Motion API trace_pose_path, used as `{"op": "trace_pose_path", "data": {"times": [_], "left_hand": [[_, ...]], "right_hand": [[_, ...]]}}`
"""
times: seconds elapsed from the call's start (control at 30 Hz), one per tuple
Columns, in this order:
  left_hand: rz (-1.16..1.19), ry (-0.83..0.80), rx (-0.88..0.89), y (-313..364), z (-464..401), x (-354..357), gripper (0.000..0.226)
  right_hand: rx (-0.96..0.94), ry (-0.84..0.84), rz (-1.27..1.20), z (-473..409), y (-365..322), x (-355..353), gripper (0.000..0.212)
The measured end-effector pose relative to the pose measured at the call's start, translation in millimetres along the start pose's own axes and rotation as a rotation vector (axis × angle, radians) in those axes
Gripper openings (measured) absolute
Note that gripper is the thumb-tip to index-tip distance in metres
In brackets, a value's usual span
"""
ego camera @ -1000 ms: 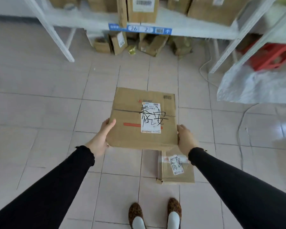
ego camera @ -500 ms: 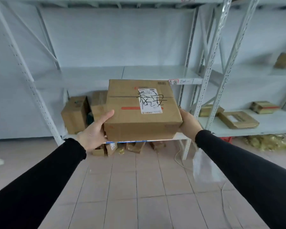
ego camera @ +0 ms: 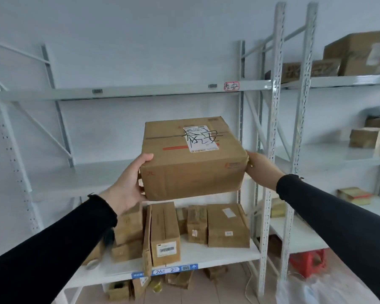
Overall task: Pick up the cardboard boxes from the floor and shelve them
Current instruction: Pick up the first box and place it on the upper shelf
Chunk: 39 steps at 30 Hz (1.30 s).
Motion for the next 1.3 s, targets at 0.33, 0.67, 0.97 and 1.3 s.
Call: {"op": "trace_pose_path", "data": {"times": [0.33,0.67,0.97,1.3], "left_hand": [[0.001,-0.074,0.084,78.3,-105.1,-1.6,0.035],[0.024,-0.186,0.142,133.1,-227.6,79.6,0.039],[0.037,-0.230,0.246,189.2,-289.6,138.1,0.037],[-0.015,-0.250,0.312,246.3,-378.6,197.1,0.034]], "right_hand": [[0.015,0.079,0.131,-102.3,-27.7,-12.3,0.023],[0.057,0.180,0.281,-219.3,37.8,-36.5,0.033],[0.050,0.230,0.367,-291.5,70.1,-69.3,0.037],[0.043,0.260,0.476,-400.2,90.3,-87.6,0.033]]}}
Point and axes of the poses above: each hand's wrist, its own z-axis away from the middle knuckle, its own x-axis out of the palm, y = z × x, the point moved 2 cm from there along -z, towards the middle knuckle, and after that the axes turned 12 degrees about z, right-handed, at the moved point
